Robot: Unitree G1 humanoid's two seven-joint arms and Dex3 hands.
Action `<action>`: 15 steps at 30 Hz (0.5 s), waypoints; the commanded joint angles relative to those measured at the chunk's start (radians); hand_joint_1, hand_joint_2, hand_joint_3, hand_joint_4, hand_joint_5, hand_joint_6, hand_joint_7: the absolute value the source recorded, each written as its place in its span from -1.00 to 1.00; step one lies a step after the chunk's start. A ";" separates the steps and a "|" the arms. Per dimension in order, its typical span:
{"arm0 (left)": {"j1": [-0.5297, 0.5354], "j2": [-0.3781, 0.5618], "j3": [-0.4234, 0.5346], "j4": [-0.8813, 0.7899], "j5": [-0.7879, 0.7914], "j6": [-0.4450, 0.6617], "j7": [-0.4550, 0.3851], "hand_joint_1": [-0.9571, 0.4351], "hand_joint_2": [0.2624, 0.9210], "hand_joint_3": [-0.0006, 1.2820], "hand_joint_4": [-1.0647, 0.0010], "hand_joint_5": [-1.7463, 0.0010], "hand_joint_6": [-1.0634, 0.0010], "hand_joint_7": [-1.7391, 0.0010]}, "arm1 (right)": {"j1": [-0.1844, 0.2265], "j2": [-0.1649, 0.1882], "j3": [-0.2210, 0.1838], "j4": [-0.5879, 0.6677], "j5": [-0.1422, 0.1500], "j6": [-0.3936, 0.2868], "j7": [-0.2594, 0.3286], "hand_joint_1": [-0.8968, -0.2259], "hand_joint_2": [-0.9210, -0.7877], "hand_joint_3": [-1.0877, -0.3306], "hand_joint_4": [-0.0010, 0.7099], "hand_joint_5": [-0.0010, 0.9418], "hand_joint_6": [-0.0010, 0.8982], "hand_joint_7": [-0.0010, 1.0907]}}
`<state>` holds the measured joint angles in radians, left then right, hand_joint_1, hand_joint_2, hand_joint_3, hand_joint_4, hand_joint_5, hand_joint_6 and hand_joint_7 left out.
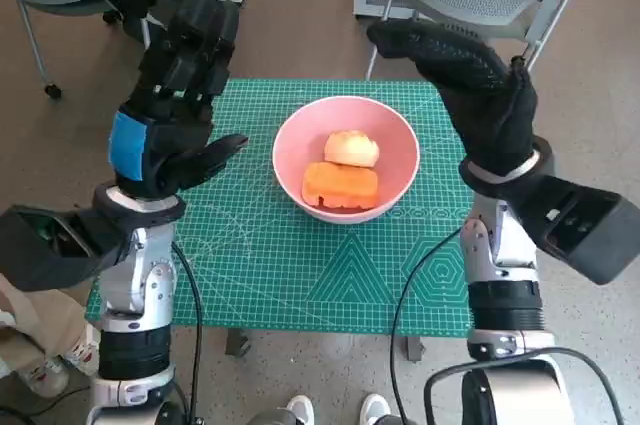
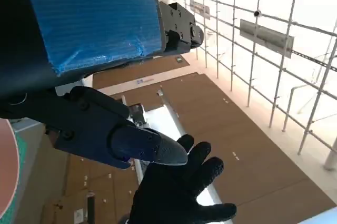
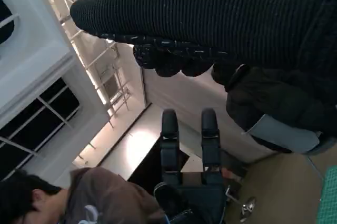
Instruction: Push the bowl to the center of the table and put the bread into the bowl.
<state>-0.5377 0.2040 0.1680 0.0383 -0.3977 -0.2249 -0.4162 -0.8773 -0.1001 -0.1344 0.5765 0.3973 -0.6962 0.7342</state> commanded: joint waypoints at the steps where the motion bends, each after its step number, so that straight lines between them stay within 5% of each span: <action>1: -0.011 -0.007 -0.002 -0.003 0.012 -0.020 0.003 -0.50 1.00 -0.79 1.00 1.00 0.64 0.94 | -0.005 -0.003 0.005 0.011 -0.003 0.008 0.010 -0.46 -1.00 -0.22 -0.84 -0.98 -0.99 -0.55; 15: -0.025 -0.006 -0.017 -0.008 0.053 -0.018 0.016 -0.53 1.00 -0.80 0.97 0.99 0.62 0.93 | -0.003 -0.005 0.004 0.008 -0.007 0.004 0.006 -0.47 -1.00 -0.21 -0.84 -0.99 -0.99 -0.54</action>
<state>-0.5414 0.1973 0.1574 0.0385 -0.3551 -0.2350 -0.4038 -0.8873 -0.1002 -0.1317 0.5764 0.3934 -0.6962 0.7344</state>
